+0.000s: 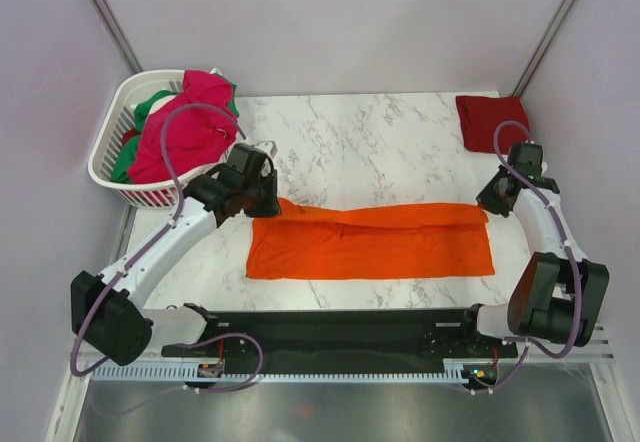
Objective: Fold and stack the t-shirts
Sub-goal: Fold the tshirt
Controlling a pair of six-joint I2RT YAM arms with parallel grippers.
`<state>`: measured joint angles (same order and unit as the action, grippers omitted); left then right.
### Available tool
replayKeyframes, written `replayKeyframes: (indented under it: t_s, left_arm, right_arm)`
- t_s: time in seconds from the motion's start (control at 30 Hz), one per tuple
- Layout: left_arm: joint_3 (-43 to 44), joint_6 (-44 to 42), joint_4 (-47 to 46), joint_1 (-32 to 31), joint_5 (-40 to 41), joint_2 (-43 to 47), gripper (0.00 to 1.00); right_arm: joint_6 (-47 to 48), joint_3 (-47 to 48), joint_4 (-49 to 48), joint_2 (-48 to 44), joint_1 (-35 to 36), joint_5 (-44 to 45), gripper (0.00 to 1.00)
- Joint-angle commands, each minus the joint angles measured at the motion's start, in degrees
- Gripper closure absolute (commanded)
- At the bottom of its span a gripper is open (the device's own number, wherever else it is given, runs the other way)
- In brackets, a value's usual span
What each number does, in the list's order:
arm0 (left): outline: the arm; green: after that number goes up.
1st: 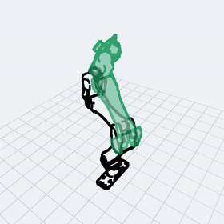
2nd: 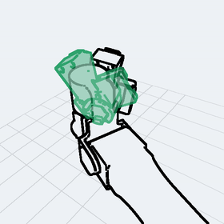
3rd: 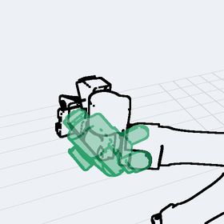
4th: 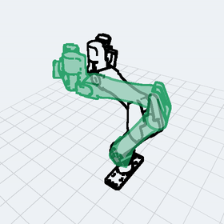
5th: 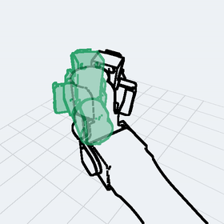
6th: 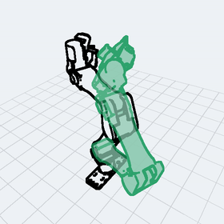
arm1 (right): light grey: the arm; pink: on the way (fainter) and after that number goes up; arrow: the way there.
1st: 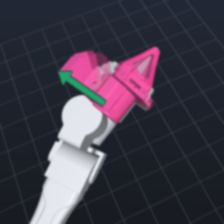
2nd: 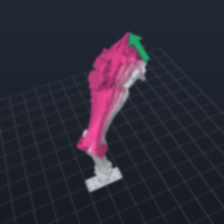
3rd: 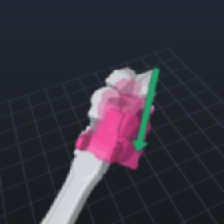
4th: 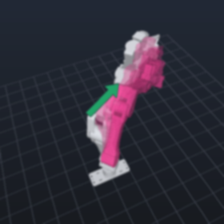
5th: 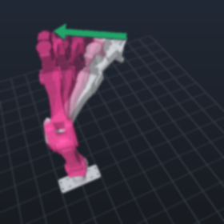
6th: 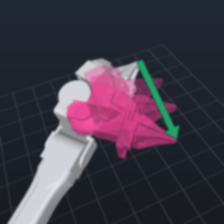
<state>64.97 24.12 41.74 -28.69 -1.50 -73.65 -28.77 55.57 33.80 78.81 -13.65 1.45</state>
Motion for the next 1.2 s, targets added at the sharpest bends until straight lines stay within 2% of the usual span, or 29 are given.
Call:
replayKeyframes:
  t_s: [0.0,0.33,0.37,0.4,0.5,0.53,0.57,0.6,0.67,0.7,0.8,0.97,1.07,1.17]
  left_arm:
    - [-4.49,1.72,2.3,-1.8,2.89,3.07,0.98]
    - [-10.56,4.18,2.47,-4.54,5.01,5.01,0.98]
    - [-11.09,4.18,2.56,-4.54,5.27,4.92,0.98]
    - [-11.27,4.18,2.56,-4.62,5.36,4.48,0.98]
    - [-12.15,4.18,3.0,-4.62,5.45,3.78,0.97]
    - [-12.41,4.18,3.09,-4.71,5.8,3.51,0.94]
    - [-12.67,4.09,3.18,-4.71,6.06,3.16,0.83]
    - [-12.67,4.09,3.18,-4.71,6.24,2.81,0.73]
    - [-12.33,3.92,3.09,-4.8,5.89,1.67,0.62]
    - [-12.24,3.83,3.09,-4.97,5.63,1.4,0.43]
    - [-11.71,3.83,3.09,-6.12,5.63,2.19,0.22]
    - [-11.44,4.88,3.09,-6.21,9.05,2.55,0.21]
    - [-11.97,6.55,3.0,-6.21,10.81,1.4,0.23]
    - [-12.5,8.31,2.74,-6.21,12.57,-1.84,0.25]
  right_arm:
    - [-1.11,-1.16,0.65,-4.09,-0.76,2.15,1.0]
    - [-1.98,-7.49,1.09,-8.05,-1.55,1.97,0.99]
    - [-2.16,-9.06,0.74,-8.31,-1.64,1.89,0.97]
    - [-2.08,-9.69,0.57,-8.66,-2.08,1.8,0.91]
    - [-2.51,-12.41,0.48,-9.45,-3.66,1.71,0.87]
    - [-2.78,-13.9,0.04,-9.81,-4.27,1.36,0.81]
    - [-3.21,-14.52,-0.4,-10.42,-5.15,1.19,0.61]
    - [-3.57,-14.79,-0.75,-10.6,-5.51,0.92,0.28]
    - [-4.18,-13.65,-0.93,-10.6,-5.42,1.18,0.03]
    - [-4.79,-12.86,-0.93,-10.86,-5.51,1.01,0.02]
    - [-4.98,-8.56,-0.23,-12.53,-5.42,1.45,0.02]
    - [-3.92,-5.74,-0.93,-15.43,-5.25,-1.36,0.02]
    - [-3.83,-8.19,-3.73,-16.92,-4.29,-8.55,0.02]
    - [-4.36,-10.83,-6.11,-15.62,3.33,-12.35,0.04]
